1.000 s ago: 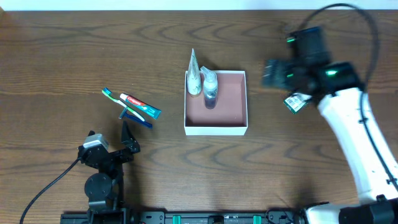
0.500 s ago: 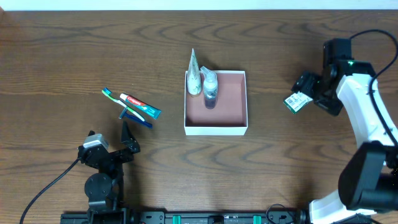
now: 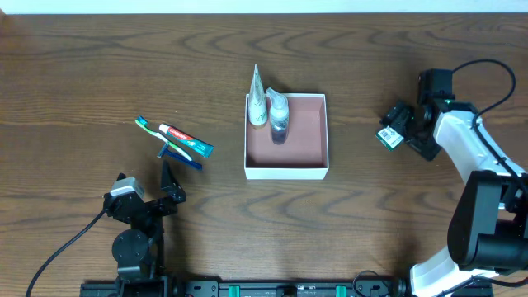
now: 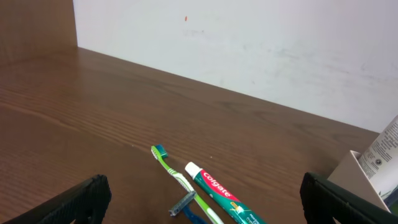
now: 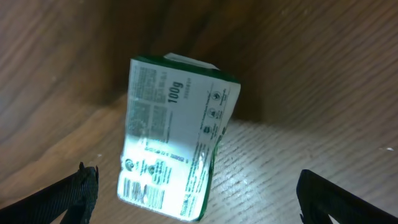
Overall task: Pack container
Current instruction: 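Move the right gripper to the green soap box and grasp it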
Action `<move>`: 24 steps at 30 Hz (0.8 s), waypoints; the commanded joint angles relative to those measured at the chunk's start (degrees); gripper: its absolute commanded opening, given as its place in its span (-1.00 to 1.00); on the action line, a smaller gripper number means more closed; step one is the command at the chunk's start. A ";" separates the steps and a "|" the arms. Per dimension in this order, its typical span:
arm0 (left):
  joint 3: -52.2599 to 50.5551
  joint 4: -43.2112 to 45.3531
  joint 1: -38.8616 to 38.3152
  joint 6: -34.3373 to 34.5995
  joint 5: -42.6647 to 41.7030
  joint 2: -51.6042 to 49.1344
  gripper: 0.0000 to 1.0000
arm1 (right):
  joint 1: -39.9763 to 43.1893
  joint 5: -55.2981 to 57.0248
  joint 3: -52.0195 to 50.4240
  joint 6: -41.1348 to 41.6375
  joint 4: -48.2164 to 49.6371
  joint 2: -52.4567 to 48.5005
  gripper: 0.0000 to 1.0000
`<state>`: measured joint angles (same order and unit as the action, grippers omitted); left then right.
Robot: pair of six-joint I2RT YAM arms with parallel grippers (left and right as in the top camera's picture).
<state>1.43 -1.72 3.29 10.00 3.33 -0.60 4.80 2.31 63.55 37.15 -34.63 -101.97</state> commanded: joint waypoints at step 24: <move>-1.20 -2.10 0.24 -1.18 0.50 0.26 0.96 | 0.17 1.33 -6.21 1.60 12.46 -5.99 0.48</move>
<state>1.43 -1.69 3.29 10.00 3.33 -0.60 4.73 4.73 58.19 38.30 -21.74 -105.12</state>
